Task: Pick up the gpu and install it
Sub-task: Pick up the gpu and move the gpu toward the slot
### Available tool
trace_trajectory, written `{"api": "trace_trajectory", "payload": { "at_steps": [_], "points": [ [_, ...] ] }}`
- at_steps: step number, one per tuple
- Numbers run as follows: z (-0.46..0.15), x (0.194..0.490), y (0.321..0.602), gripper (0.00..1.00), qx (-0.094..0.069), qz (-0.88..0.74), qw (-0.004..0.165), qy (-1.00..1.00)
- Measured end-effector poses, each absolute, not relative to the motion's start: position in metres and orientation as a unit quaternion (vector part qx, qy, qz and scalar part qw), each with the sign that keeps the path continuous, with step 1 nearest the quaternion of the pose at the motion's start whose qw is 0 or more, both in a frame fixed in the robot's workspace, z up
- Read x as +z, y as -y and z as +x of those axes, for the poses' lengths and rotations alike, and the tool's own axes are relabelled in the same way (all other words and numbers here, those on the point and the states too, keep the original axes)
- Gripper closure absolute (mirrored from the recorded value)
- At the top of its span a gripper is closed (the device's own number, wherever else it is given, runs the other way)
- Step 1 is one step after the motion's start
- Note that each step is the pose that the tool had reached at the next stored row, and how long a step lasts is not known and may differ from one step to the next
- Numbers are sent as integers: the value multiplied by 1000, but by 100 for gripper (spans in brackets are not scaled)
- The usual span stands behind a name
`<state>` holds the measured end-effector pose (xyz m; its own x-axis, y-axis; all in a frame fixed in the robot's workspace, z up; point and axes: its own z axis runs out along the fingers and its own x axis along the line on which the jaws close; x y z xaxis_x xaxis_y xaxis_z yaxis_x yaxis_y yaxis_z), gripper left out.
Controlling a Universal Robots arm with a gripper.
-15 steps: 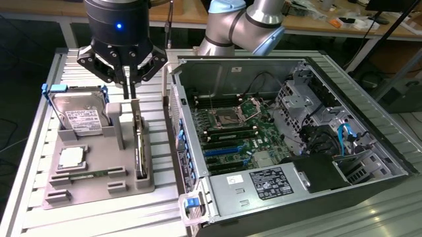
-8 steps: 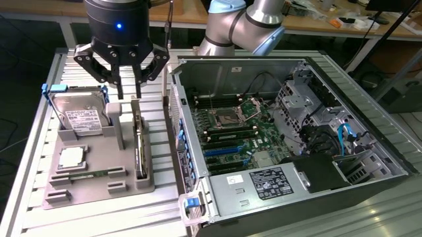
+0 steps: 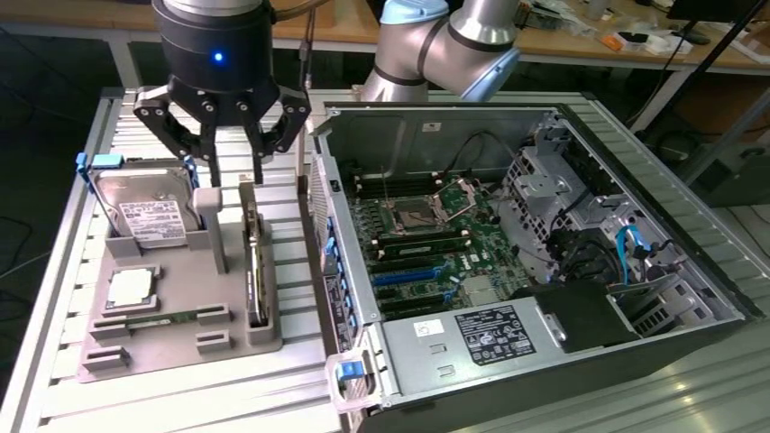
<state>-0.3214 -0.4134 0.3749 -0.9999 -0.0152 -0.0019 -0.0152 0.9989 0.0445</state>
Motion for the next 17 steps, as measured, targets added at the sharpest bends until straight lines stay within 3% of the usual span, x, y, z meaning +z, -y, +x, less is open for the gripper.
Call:
{"api": "trace_trajectory", "payload": {
  "at_steps": [17],
  "points": [
    [-322,343,417,55,22,-8,1,-1000]
  ]
}}
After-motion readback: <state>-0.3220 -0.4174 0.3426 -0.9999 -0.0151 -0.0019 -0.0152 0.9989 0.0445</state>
